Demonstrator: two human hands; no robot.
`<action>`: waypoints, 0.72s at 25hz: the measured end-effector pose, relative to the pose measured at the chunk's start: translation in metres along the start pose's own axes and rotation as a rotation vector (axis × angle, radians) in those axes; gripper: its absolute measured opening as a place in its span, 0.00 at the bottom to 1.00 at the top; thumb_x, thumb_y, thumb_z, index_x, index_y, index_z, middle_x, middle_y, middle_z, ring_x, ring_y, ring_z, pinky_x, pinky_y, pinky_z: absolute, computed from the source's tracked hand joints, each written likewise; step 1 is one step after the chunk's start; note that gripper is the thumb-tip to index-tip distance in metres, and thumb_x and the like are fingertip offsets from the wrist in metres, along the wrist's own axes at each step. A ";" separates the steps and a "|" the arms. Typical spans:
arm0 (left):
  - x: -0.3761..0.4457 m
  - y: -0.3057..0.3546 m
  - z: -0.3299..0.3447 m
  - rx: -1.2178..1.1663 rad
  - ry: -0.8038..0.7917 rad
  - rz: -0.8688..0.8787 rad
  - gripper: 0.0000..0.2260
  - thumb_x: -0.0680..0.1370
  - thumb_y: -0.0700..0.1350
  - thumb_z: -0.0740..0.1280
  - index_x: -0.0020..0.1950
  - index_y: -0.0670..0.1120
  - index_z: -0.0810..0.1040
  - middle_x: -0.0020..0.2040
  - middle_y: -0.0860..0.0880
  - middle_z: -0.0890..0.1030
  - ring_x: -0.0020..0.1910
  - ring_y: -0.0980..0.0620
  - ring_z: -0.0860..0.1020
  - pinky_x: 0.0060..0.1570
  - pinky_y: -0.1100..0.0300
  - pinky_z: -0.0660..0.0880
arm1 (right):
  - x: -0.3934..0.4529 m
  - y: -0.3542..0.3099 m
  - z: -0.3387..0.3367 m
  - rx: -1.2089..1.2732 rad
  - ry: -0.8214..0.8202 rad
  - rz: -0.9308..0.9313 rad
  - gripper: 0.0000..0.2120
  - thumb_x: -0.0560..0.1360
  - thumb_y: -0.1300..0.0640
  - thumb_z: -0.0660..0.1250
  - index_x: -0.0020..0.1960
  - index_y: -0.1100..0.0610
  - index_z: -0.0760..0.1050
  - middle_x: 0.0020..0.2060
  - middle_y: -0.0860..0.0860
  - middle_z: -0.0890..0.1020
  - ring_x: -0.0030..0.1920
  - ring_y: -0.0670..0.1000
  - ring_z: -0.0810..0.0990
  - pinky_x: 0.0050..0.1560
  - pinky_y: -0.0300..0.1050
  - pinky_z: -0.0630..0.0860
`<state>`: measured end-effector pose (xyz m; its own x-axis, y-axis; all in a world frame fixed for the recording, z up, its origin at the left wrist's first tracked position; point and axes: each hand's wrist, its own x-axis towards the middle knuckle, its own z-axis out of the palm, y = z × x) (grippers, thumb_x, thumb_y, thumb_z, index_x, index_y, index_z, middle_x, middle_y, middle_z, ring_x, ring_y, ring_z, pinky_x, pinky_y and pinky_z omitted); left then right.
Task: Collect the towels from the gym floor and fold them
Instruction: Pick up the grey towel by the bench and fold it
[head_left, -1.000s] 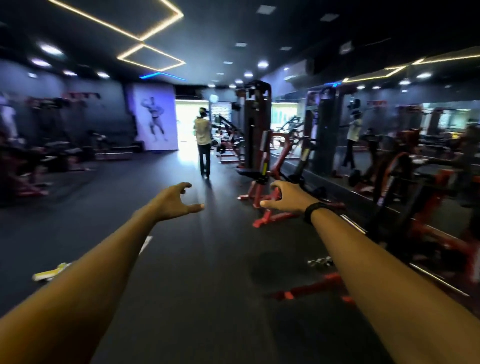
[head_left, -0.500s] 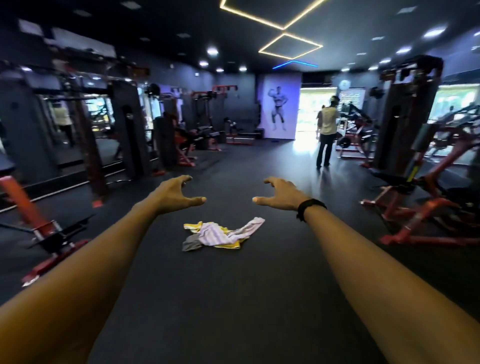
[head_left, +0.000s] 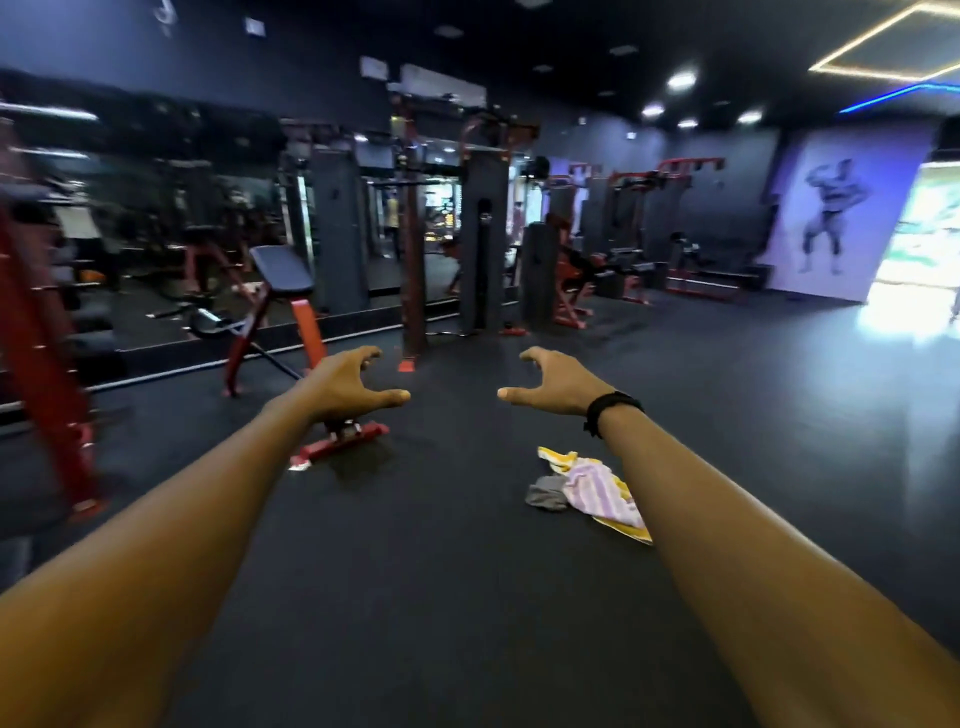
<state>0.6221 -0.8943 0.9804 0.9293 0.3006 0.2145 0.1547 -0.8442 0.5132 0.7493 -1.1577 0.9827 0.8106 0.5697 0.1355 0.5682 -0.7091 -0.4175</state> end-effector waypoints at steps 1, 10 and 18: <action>0.006 -0.008 -0.007 0.004 0.023 -0.038 0.39 0.68 0.60 0.74 0.73 0.45 0.66 0.68 0.43 0.73 0.65 0.46 0.73 0.66 0.53 0.68 | 0.021 -0.005 0.002 0.005 -0.023 -0.030 0.41 0.70 0.36 0.68 0.75 0.56 0.59 0.73 0.55 0.64 0.72 0.56 0.65 0.69 0.56 0.66; 0.049 -0.086 -0.054 0.052 0.215 -0.344 0.39 0.69 0.59 0.73 0.74 0.46 0.64 0.69 0.44 0.72 0.66 0.45 0.72 0.64 0.55 0.68 | 0.190 -0.067 0.038 0.071 -0.151 -0.319 0.40 0.70 0.39 0.71 0.73 0.57 0.62 0.71 0.55 0.68 0.70 0.55 0.68 0.70 0.51 0.67; 0.053 -0.185 -0.096 0.074 0.300 -0.531 0.41 0.67 0.63 0.73 0.74 0.47 0.64 0.68 0.45 0.73 0.65 0.46 0.73 0.64 0.54 0.69 | 0.281 -0.159 0.109 0.085 -0.226 -0.521 0.38 0.70 0.40 0.71 0.72 0.58 0.64 0.70 0.55 0.69 0.70 0.55 0.69 0.69 0.49 0.67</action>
<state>0.6105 -0.6800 0.9765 0.5858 0.7912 0.1758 0.6033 -0.5705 0.5572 0.8718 -0.8396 0.9893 0.3711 0.9163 0.1508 0.8635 -0.2808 -0.4189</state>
